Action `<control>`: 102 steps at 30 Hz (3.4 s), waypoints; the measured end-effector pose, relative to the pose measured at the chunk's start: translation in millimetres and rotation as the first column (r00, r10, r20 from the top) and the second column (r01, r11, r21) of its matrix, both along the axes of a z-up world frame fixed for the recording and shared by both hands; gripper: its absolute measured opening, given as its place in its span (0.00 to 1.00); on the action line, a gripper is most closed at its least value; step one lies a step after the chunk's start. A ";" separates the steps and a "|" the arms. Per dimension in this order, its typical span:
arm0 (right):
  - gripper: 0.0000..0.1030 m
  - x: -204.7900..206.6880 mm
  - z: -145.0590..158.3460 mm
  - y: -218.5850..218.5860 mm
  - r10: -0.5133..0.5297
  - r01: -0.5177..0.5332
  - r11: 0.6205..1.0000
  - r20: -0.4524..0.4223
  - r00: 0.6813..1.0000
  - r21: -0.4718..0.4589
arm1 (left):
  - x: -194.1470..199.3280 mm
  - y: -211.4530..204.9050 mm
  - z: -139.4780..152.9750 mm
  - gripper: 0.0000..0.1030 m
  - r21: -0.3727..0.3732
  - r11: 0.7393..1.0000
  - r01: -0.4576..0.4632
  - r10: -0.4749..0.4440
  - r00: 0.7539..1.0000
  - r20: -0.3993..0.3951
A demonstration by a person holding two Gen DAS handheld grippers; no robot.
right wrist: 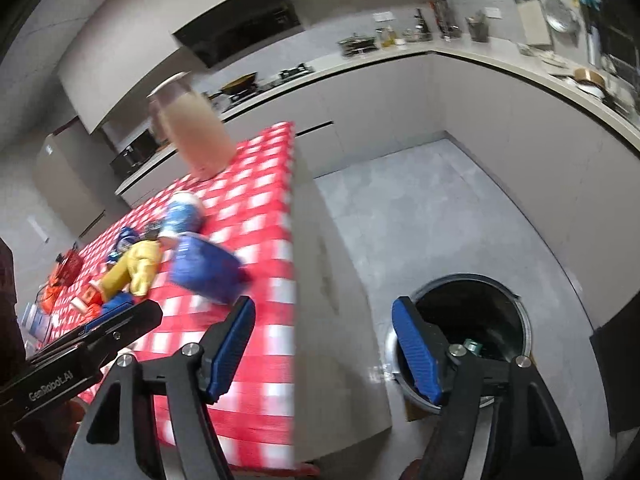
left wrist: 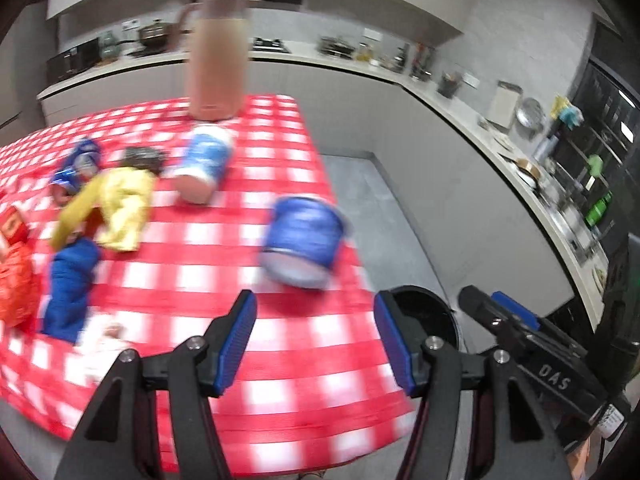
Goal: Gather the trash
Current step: 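Return both grippers to the table, then grasp the yellow-green sponge with the left gripper while the right grasps the blue cup, then carry the sponge and blue cup to the bin and release them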
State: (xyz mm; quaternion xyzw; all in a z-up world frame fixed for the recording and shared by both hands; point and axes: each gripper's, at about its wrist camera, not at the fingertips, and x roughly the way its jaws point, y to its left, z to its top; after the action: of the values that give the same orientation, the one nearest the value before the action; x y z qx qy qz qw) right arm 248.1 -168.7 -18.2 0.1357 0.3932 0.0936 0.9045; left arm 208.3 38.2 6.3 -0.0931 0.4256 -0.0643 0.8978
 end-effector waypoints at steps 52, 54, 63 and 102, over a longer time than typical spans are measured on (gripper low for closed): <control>0.75 108.4 -40.5 171.8 -0.043 0.040 0.999 -0.169 0.985 -0.021 | 76.7 219.3 -44.5 0.61 0.071 0.982 -0.176 0.181 0.981 -0.067; 0.75 109.7 -38.0 175.9 -0.039 0.036 0.999 -0.159 0.987 -0.023 | 82.0 217.6 -49.8 0.67 0.080 0.982 -0.169 0.175 0.982 -0.077; 0.76 114.8 -45.7 186.0 -0.028 0.022 0.999 -0.179 0.983 -0.034 | 99.4 224.0 -76.2 0.65 0.076 0.983 -0.169 0.178 0.976 -0.127; 0.75 55.4 -1.0 103.8 0.025 -0.023 0.998 -0.045 0.999 0.060 | 38.8 93.2 -16.7 0.41 -0.077 0.997 0.002 -0.001 1.000 0.014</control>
State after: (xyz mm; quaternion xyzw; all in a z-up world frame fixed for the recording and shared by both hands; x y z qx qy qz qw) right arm 303.5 -64.9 -19.2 0.1601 0.4123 0.1131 0.8897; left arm 247.1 131.4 -10.4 -0.1267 0.4168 -0.0820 0.8964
